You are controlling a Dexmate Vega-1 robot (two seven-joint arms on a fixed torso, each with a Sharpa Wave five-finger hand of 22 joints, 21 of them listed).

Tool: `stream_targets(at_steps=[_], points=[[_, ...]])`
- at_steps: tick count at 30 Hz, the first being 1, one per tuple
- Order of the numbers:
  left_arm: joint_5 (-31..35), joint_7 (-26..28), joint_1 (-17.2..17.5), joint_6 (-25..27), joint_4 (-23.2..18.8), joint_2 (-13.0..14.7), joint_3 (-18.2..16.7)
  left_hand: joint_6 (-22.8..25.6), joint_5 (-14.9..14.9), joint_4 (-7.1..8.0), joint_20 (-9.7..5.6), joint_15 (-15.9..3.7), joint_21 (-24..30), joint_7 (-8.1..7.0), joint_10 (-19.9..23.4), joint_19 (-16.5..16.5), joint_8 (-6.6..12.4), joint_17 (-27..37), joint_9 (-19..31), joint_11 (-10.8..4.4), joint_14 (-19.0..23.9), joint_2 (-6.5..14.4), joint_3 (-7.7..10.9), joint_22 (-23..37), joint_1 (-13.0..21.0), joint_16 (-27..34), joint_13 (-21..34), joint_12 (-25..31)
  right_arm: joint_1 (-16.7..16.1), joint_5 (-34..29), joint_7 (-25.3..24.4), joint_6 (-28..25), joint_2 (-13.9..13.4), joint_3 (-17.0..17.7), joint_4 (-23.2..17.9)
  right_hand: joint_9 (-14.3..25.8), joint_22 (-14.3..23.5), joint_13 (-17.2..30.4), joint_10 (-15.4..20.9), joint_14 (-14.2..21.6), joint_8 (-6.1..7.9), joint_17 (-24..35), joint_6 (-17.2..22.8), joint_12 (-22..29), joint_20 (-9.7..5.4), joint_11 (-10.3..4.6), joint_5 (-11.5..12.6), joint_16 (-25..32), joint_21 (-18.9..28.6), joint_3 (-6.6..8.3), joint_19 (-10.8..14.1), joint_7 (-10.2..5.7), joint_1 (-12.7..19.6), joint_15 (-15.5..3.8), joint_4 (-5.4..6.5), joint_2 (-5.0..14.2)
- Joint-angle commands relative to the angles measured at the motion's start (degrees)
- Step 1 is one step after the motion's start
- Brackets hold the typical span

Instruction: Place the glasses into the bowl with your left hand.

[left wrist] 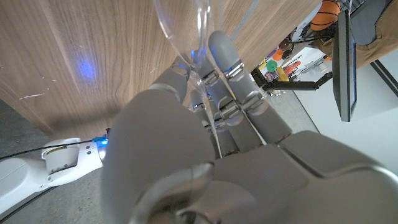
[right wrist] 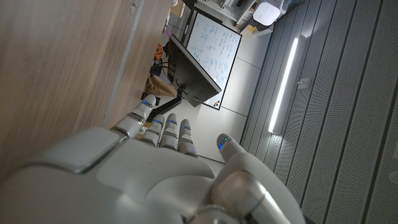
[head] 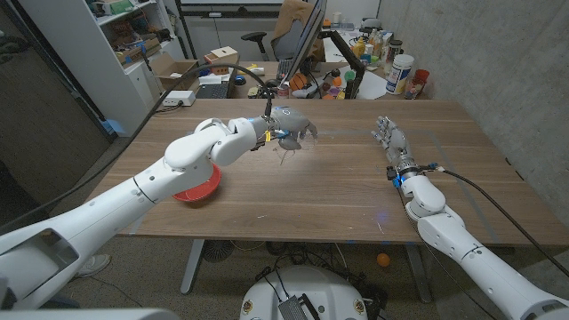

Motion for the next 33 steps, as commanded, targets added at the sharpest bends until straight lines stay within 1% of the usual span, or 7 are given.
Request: stream_targets(at_steps=[1,4,11,17,20,32,33], points=[[-4.03,3.48,4.73,-5.12,-2.35,5.4,-6.72,2.71,0.39,0.19,-0.63,-0.03,0.42,1.96,4.53,-0.5,-0.1,0.13,-0.12,-4.52,0.28,5.44,-0.17,0.05,4.61,-0.04,0.34,0.22,-0.2,-1.1,-1.61,-1.36,0.11,-0.45,-1.45,0.13,0.32,0.33,0.27,0.29,0.18,0.19,0.39,0.09,-3.16,0.14,0.48,-0.15,0.02,0.38,0.45,0.08,-0.42,-0.18,0.06,3.58],[-4.01,3.77,5.88,-4.88,-2.82,6.33,-7.99,2.85,0.39,0.25,-0.63,-0.03,0.55,1.76,4.47,-0.67,-0.18,0.13,-0.1,-4.7,0.39,5.56,-0.27,0.02,4.53,-0.08,0.51,0.17,0.0,-1.34,-1.87,-1.98,0.18,-0.73,-1.69,0.13,0.32,0.33,0.27,0.32,0.18,0.19,0.4,0.09,-3.15,0.12,0.48,-0.14,0.02,0.38,0.46,0.11,-0.43,-0.16,0.06,3.59],[-2.33,2.38,8.45,-2.1,-4.84,7.81,-9.85,2.73,0.4,0.28,-0.67,-0.02,0.78,1.59,4.49,-0.96,-0.46,0.12,-0.07,-4.84,0.51,5.76,-0.41,-0.03,4.45,-0.17,0.65,0.06,0.79,-2.16,-2.51,-3.34,0.49,-1.55,-2.09,0.13,0.32,0.33,0.26,0.34,0.17,0.19,0.39,0.08,-3.15,0.17,0.49,-0.14,0.02,0.37,0.45,0.14,-0.43,-0.15,0.06,3.59],[-3.91,2.58,10.86,-2.09,-6.01,10.01,-12.24,2.6,0.39,0.22,-0.67,-0.04,1.01,1.62,4.29,-1.09,-0.69,0.11,-0.04,-4.91,0.55,5.76,-0.56,-0.06,4.44,-0.26,0.71,-0.15,1.51,-2.76,-2.67,-3.72,0.94,-2.23,-2.01,0.13,0.32,0.33,0.26,0.36,0.17,0.19,0.39,0.08,-3.18,0.01,0.48,-0.13,0.01,0.35,0.42,0.1,-0.45,-0.2,0.06,3.56],[-4.08,3.09,12.88,-1.3,-7.42,11.5,-13.95,2.75,0.39,0.19,-0.68,-0.03,1.12,1.51,4.38,-1.17,-0.73,0.11,-0.03,-4.99,0.56,5.76,-0.63,-0.07,4.44,-0.32,0.75,-0.17,1.69,-2.87,-2.65,-3.69,1.14,-2.45,-1.98,0.13,0.32,0.33,0.21,0.33,0.17,0.19,0.39,0.06,-3.16,0.06,0.48,-0.14,0.02,0.34,0.43,0.13,-0.45,-0.18,0.07,3.55],[-2.5,2.75,21.94,6.44,-13.66,16.22,-20.56,2.84,0.39,0.14,-0.67,-0.03,1.49,1.42,4.53,-1.45,-1.0,0.12,0.02,-5.01,0.7,5.83,-0.85,-0.12,4.42,-0.43,0.9,-0.31,2.08,-3.72,-2.88,-3.73,1.26,-2.94,-3.24,0.13,0.32,0.33,0.24,0.32,0.16,0.17,0.38,0.06,-3.17,-0.04,0.5,-0.17,0.01,0.35,0.4,0.09,-0.43,-0.21,0.04,3.57],[-2.2,2.69,22.71,7.24,-14.13,16.52,-21.05,2.9,0.39,0.12,-0.67,-0.04,1.54,1.38,4.65,-1.48,-1.01,0.12,0.02,-5.21,0.7,5.82,-0.89,-0.12,4.43,-0.46,0.9,-0.3,2.1,-3.8,-2.92,-3.74,1.27,-2.98,-3.37,0.13,0.32,0.33,0.26,0.34,0.16,0.17,0.37,0.07,-3.15,0.0,0.5,-0.16,0.02,0.36,0.41,0.08,-0.43,-0.17,0.04,3.57]])
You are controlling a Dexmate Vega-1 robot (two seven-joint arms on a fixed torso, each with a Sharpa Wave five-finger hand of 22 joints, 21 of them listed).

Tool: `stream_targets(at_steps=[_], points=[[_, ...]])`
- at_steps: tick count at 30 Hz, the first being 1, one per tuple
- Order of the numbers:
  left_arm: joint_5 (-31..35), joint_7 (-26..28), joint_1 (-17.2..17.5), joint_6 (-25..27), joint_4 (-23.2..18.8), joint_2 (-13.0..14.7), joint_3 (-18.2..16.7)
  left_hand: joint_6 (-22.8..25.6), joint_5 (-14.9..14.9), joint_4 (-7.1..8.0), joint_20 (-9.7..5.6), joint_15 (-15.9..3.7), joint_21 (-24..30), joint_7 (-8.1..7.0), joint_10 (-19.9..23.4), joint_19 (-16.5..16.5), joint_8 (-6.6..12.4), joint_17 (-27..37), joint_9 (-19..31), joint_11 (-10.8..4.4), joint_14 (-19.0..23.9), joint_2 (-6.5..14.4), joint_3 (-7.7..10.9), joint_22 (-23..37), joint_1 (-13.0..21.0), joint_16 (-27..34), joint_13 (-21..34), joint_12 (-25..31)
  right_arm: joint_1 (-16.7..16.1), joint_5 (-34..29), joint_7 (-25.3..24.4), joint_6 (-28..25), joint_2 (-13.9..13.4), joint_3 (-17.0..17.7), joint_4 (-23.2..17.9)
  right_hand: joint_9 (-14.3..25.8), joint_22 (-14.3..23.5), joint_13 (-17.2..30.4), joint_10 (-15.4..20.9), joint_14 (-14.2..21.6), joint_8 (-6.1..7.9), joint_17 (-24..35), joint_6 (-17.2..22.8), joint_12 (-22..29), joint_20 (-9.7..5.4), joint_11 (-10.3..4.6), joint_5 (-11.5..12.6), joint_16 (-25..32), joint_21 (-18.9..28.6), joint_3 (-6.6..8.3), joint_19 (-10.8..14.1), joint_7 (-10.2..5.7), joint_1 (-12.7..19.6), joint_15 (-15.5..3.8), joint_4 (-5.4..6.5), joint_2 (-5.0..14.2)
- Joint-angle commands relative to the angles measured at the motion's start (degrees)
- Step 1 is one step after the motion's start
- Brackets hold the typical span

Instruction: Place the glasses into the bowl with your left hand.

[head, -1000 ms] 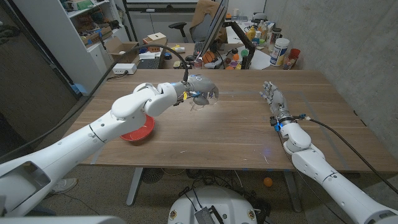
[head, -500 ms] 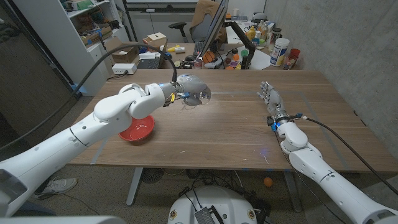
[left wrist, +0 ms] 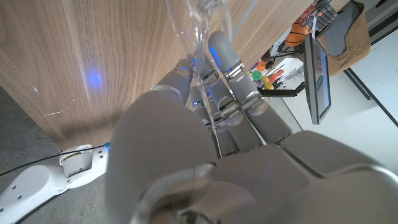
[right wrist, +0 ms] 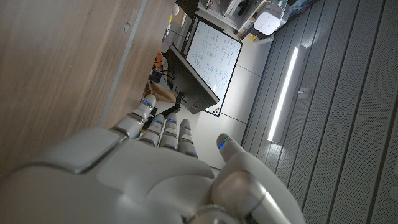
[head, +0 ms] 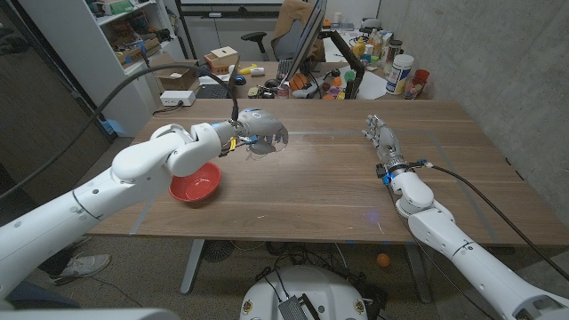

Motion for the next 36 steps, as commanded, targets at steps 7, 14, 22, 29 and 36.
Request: stream_targets(at_steps=[7,14,22,29,36], points=[[1.82,0.42,13.58,10.39,-7.43,6.43,-10.12,1.05,0.17,-0.06,-1.39,-0.32,0.69,0.7,4.86,-0.54,-0.26,0.24,0.21,-4.89,0.7,4.69,-0.25,0.02,4.06,-0.23,0.16,-0.44,1.22,-1.58,-0.46,-0.57,0.66,-1.22,-1.19,0.13,0.31,0.33,0.25,0.33,0.17,0.16,0.39,0.06,-3.15,0.05,0.5,-0.17,0.02,0.36,0.4,0.1,-0.41,-0.17,0.02,3.57],[2.45,0.94,17.07,13.44,-8.22,7.2,-13.03,1.34,0.17,-0.04,-1.36,-0.32,0.96,0.5,5.18,-0.67,-0.35,0.26,0.24,-5.04,0.86,4.78,-0.4,-0.01,4.02,-0.26,0.25,-0.44,1.84,-1.92,-0.48,-0.76,1.3,-1.83,-0.68,0.13,0.31,0.33,0.28,0.34,0.16,0.16,0.38,0.07,-3.21,0.13,0.5,-0.17,0.01,0.35,0.38,0.09,-0.41,-0.23,0.02,3.55],[1.97,1.54,20.38,14.76,-8.46,8.04,-16.2,1.51,0.17,-0.13,-1.37,-0.32,1.31,0.66,5.3,-0.81,-0.54,0.28,0.29,-4.92,1.02,4.79,-0.57,-0.04,4.07,-0.33,0.37,-0.57,1.9,-2.3,-1.15,-1.11,1.55,-2.0,-0.79,0.13,0.31,0.33,0.3,0.34,0.16,0.17,0.39,0.08,-3.23,0.12,0.51,-0.17,0.01,0.34,0.38,0.08,-0.42,-0.22,0.03,3.56],[1.98,1.67,23.58,15.76,-8.94,8.29,-19.16,1.64,0.19,-0.18,-1.39,-0.31,1.6,0.7,5.43,-0.95,-0.7,0.28,0.33,-5.03,1.11,4.85,-0.67,-0.06,4.14,-0.41,0.48,-0.66,1.99,-2.71,-1.65,-1.54,1.53,-2.1,-1.09,0.13,0.31,0.33,0.27,0.34,0.17,0.17,0.42,0.06,-3.22,0.04,0.51,-0.17,0.01,0.35,0.37,0.09,-0.42,-0.23,0.03,3.57],[4.02,0.73,27.6,18.03,-10.09,7.73,-22.4,1.82,0.19,-0.22,-1.38,-0.31,1.89,0.72,5.62,-1.11,-0.86,0.28,0.37,-5.17,1.15,4.91,-0.77,-0.08,4.22,-0.51,0.71,-0.65,2.26,-2.86,-1.8,-1.54,1.65,-2.11,-1.1,0.13,0.31,0.33,0.25,0.34,0.17,0.16,0.42,0.05,-3.24,0.12,0.52,-0.18,0.01,0.36,0.35,0.15,-0.4,-0.21,0.01,3.57]])
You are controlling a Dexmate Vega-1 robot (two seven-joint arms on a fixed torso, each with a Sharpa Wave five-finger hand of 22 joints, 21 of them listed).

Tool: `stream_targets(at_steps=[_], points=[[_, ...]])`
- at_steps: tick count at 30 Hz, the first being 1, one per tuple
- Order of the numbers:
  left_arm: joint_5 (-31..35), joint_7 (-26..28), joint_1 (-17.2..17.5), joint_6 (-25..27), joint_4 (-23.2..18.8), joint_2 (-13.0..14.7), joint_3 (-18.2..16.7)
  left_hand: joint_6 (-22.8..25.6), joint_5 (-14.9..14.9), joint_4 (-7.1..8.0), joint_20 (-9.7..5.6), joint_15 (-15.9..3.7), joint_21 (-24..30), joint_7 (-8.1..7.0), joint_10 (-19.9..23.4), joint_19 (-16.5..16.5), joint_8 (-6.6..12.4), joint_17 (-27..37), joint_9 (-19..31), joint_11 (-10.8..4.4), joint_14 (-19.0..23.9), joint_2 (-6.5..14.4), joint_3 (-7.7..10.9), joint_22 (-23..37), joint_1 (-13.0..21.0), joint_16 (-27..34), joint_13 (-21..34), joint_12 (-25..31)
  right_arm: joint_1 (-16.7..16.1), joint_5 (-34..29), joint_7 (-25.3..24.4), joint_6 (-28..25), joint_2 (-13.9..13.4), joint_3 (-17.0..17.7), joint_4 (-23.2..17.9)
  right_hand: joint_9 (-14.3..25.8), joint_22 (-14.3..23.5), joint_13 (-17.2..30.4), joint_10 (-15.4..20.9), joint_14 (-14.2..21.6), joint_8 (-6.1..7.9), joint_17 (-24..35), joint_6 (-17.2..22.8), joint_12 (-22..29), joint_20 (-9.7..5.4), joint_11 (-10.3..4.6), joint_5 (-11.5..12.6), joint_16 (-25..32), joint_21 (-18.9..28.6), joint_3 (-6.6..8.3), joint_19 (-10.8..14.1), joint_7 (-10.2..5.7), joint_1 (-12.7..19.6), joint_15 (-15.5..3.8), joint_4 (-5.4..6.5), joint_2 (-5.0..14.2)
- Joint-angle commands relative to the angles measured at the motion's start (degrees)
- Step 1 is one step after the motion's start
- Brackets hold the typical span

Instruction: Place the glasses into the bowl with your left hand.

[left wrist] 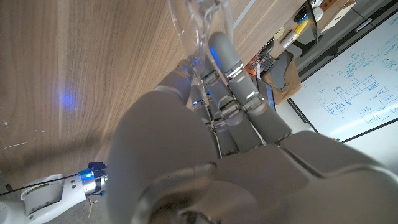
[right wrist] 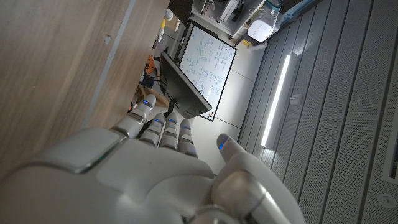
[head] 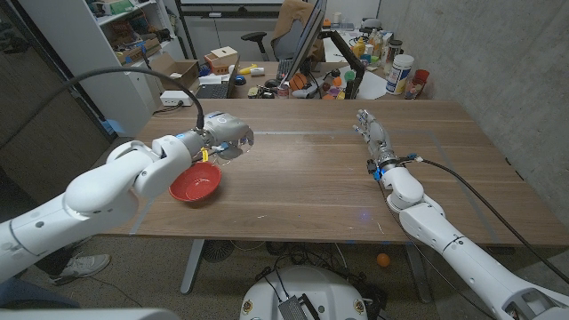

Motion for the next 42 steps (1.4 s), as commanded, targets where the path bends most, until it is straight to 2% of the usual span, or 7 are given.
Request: stream_targets(at_steps=[1,19,28,31,42], points=[[2.12,-0.93,6.92,3.53,-1.67,-0.33,-5.89,0.92,0.23,0.02,-1.47,-0.11,0.5,0.36,5.54,-0.39,-0.05,0.28,0.15,-5.33,0.7,4.47,-0.22,0.18,4.25,-0.04,0.36,-0.17,0.47,-0.48,-0.46,-0.26,0.27,-0.18,-0.17,0.13,0.31,0.33,0.29,0.34,0.17,0.15,0.42,0.07,-3.23,0.05,0.52,-0.18,0.0,0.36,0.33,0.13,-0.39,-0.18,0.0,3.56],[11.37,-7.03,13.83,10.04,-3.73,-5.98,-11.34,1.25,0.24,0.0,-1.48,-0.12,1.17,0.02,5.84,-0.77,-0.43,0.31,0.24,-5.58,0.91,4.66,-0.46,0.14,4.35,-0.19,0.59,-0.4,1.24,-0.37,-0.02,-0.4,0.73,-0.59,0.59,0.13,0.31,0.33,0.24,0.31,0.16,0.15,0.42,0.05,-3.3,-0.01,0.53,-0.2,-0.03,0.38,0.21,0.11,-0.36,-0.23,-0.02,3.57],[16.88,-11.61,14.41,12.13,-4.08,-8.77,-11.94,1.11,0.24,-0.02,-1.47,-0.12,1.5,-0.07,5.76,-1.03,-0.75,0.3,0.3,-5.64,0.86,4.7,-0.57,0.11,4.4,-0.35,0.73,-0.62,1.79,-0.46,0.15,-0.6,0.94,-0.87,0.99,0.13,0.31,0.33,0.22,0.32,0.16,0.15,0.41,0.04,-3.31,0.04,0.53,-0.19,-0.03,0.37,0.18,0.14,-0.37,-0.19,-0.02,3.56],[17.24,-12.33,14.47,11.65,-3.76,-9.71,-12.56,1.11,0.24,-0.01,-1.46,-0.11,1.62,-0.13,5.67,-1.14,-0.86,0.31,0.32,-5.7,0.86,4.74,-0.62,0.1,4.41,-0.4,0.75,-0.75,1.84,-0.54,0.09,-0.74,0.9,-0.92,0.92,0.13,0.31,0.33,0.21,0.31,0.16,0.15,0.41,0.03,-3.35,-0.04,0.53,-0.2,-0.04,0.37,0.14,0.09,-0.36,-0.22,-0.02,3.56],[10.74,-9.7,15.1,2.3,0.03,-11.34,-18.25,1.3,0.23,-0.17,-1.49,-0.15,1.95,-0.36,5.84,-1.51,-1.07,0.29,0.38,-5.82,0.6,4.46,-0.82,0.07,4.55,-0.64,0.93,-0.87,1.34,-0.71,-0.87,-1.09,0.75,-0.65,0.37,0.13,0.31,0.33,0.23,0.31,0.14,0.14,0.37,0.04,-3.44,0.02,0.53,-0.2,-0.12,0.36,-0.09,0.14,-0.35,-0.18,-0.03,3.54]])
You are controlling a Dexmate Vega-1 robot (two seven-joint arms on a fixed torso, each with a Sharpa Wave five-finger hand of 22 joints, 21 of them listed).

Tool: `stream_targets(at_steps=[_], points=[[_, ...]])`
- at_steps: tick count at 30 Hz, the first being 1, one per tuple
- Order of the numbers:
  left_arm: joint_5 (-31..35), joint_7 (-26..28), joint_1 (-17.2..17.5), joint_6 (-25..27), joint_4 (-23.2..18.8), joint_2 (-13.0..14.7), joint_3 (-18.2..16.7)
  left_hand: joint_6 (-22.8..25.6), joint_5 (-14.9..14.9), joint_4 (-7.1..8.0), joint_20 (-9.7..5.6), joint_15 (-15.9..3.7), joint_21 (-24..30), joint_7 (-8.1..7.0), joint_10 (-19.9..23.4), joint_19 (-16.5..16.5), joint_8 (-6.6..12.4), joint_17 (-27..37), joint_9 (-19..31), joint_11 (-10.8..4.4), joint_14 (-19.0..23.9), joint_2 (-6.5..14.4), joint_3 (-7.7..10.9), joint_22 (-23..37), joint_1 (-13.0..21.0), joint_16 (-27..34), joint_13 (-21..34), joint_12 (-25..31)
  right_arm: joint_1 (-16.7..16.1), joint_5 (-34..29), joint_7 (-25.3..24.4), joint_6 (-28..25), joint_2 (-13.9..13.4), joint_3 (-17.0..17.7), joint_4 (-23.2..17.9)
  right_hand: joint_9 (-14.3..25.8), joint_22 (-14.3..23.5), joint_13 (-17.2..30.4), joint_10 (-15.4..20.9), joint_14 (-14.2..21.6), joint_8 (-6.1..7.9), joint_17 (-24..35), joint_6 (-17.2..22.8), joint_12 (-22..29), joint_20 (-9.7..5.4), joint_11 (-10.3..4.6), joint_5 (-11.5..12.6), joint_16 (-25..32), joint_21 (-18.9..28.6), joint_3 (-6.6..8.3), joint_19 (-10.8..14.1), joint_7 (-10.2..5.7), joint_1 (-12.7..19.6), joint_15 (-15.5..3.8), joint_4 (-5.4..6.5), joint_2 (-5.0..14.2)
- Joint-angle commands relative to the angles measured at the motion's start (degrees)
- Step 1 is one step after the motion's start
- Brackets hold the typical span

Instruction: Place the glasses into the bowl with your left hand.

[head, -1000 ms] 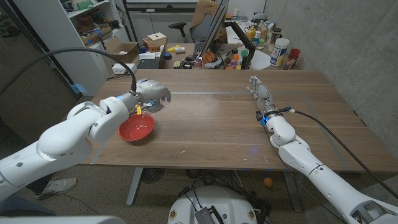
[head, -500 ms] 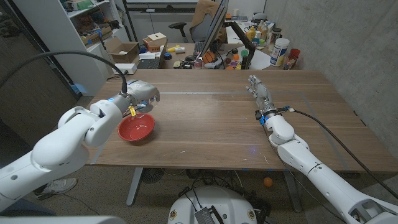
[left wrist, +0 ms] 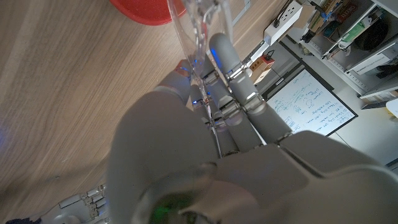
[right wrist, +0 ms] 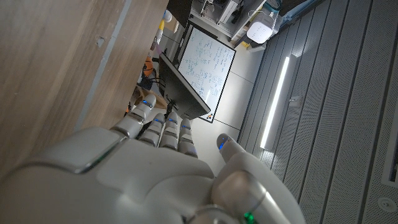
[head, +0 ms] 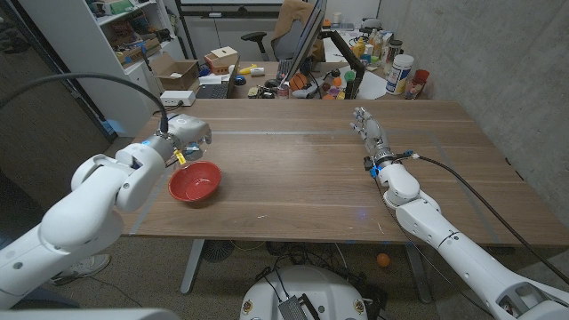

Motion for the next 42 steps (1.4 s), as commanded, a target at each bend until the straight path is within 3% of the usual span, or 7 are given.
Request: stream_targets(at_steps=[1,23,42], points=[[-4.11,0.76,0.92,-7.54,3.47,-2.38,-5.39,0.45,0.21,-0.13,-2.11,0.07,0.45,-0.1,5.48,-0.51,-0.17,0.29,0.13,-5.79,0.38,4.38,-0.42,0.05,4.44,-0.24,0.16,-0.1,-0.33,-0.16,-0.87,-0.31,-0.08,0.18,-0.37,0.13,0.31,0.33,0.23,0.3,0.14,0.14,0.37,0.04,-3.47,0.04,0.53,-0.2,-0.14,0.36,-0.14,0.12,-0.35,-0.21,-0.03,3.54],[-10.34,-3.11,-0.75,-21.01,8.18,-0.21,-9.51,1.03,0.2,-0.19,-2.14,0.05,1.13,-0.67,5.81,-1.49,-0.57,0.44,0.25,-6.59,0.65,4.15,-0.88,0.05,4.74,-0.27,0.4,-0.45,-0.49,-0.55,-2.14,0.19,0.58,0.36,0.64,0.13,0.3,0.33,0.23,0.34,0.14,0.14,0.35,0.04,-3.54,0.0,0.53,-0.19,-0.16,0.31,-0.42,0.08,-0.38,-0.18,-0.02,3.48],[-9.73,-5.6,-3.03,-25.97,11.07,2.41,-7.2,1.78,0.23,-0.15,-2.01,0.06,1.84,-0.97,6.44,-2.37,-0.88,0.53,0.37,-7.03,0.92,4.09,-1.25,0.03,5.11,-0.28,0.59,-0.71,-1.39,-0.55,-3.27,0.47,0.69,0.81,0.48,0.13,0.3,0.33,0.2,0.33,0.14,0.13,0.35,0.03,-3.54,-0.01,0.54,-0.2,-0.22,0.29,-0.75,0.11,-0.39,-0.22,-0.02,3.47]])
